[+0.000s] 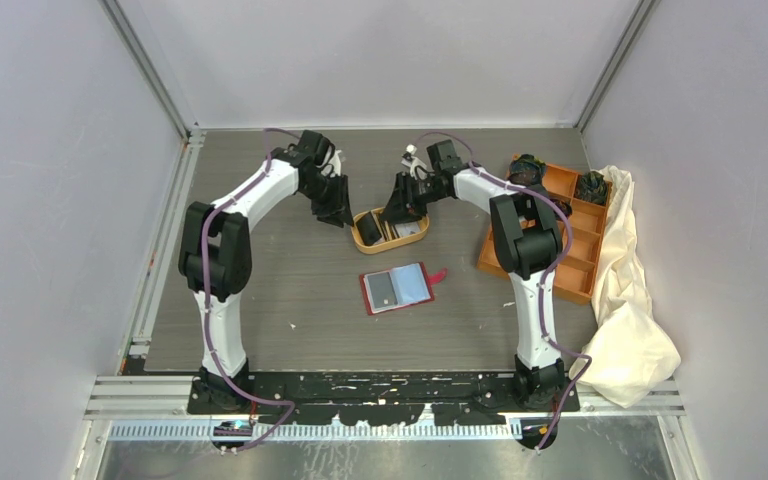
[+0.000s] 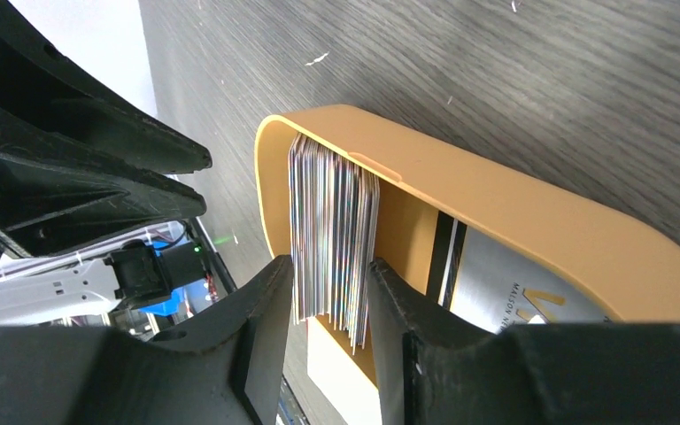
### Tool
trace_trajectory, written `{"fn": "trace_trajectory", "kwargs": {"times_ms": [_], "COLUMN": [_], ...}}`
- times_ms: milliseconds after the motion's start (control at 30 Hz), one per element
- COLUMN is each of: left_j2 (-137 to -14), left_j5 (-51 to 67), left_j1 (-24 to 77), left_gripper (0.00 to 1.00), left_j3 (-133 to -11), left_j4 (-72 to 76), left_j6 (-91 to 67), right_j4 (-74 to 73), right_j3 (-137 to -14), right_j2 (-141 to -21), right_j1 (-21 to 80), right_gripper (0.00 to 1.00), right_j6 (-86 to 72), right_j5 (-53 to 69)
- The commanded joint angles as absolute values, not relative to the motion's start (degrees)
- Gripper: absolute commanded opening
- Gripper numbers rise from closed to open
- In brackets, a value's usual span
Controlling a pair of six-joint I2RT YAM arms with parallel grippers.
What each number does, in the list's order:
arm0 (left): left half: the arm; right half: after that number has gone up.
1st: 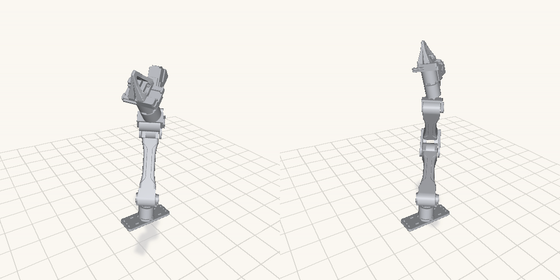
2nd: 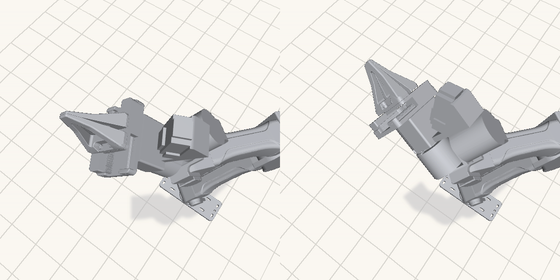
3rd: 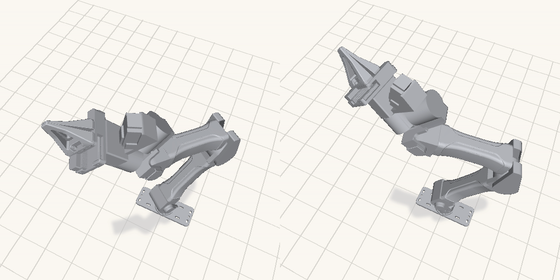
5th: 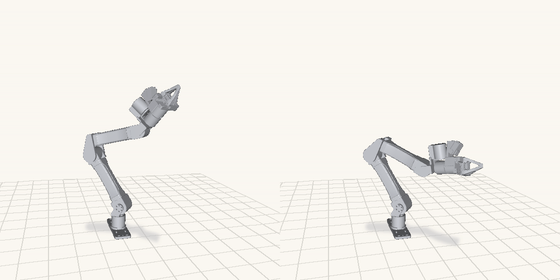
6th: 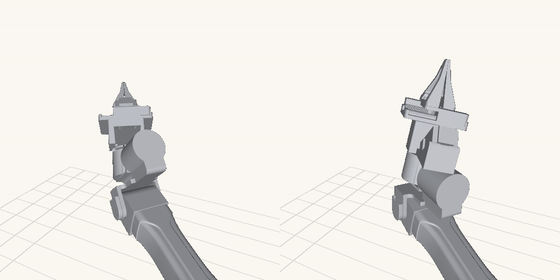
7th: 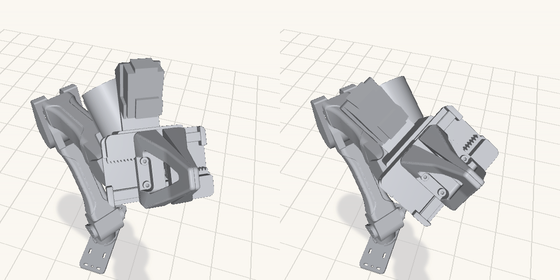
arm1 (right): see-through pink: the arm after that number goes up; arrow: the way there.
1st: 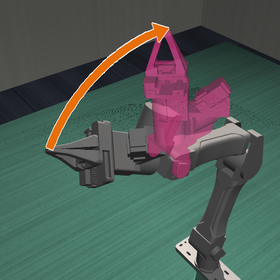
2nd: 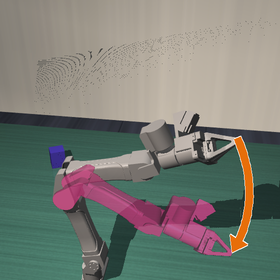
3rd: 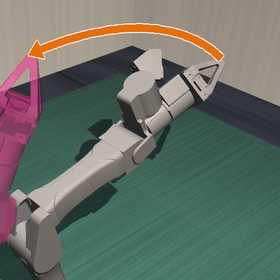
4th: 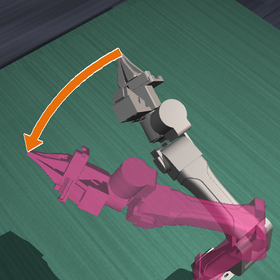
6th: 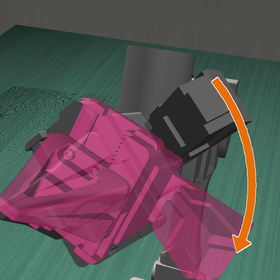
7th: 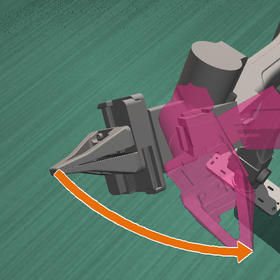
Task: Put the credit cards into the card holder
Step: Pick up the credit card from the storage box.
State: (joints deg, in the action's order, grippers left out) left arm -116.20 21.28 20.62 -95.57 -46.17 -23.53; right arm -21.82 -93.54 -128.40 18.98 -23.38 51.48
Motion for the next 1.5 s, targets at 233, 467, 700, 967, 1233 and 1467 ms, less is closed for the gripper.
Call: {"fn": "trace_trajectory", "kwargs": {"times_ms": [233, 467, 700, 967, 1233, 1467], "left_j2": [-116.3, -116.69, -117.07, -117.43, -117.3, -117.42], "left_j5": [23.22, 23.39, 23.62, 23.82, 23.99, 24.08], "left_j1": [21.01, 21.09, 21.19, 21.29, 21.27, 21.29], "left_gripper": [0.31, 0.3, 0.28, 0.28, 0.27, 0.27], "left_j3": [-98.26, -98.43, -98.62, -98.91, -99.14, -99.31], "left_j4": [-47.11, -47.35, -47.64, -47.97, -48.16, -48.25], "left_j6": [-22.94, -22.85, -22.76, -22.68, -22.59, -22.5], "right_j4": [-24.04, -12.37, -7.92, -10.15, -17.54, -19.64], "right_j3": [-96.39, -92.29, -90.79, -91.67, -93.98, -94.9], "right_j2": [-129.37, -128.3, -128.25, -129.7, -129.9, -130.2], "right_j1": [21.82, 21.82, 21.87, 23.29, 24.9, 26.21], "right_gripper": [0.45, 0.42, 0.36, 0.4, 0.52, 0.61], "right_j6": [-21.02, -30.26, -34.64, -33.94, -27.34, -24.75], "right_j5": [53.69, 59.6, 59.81, 58.95, 56.11, 55.5]}}
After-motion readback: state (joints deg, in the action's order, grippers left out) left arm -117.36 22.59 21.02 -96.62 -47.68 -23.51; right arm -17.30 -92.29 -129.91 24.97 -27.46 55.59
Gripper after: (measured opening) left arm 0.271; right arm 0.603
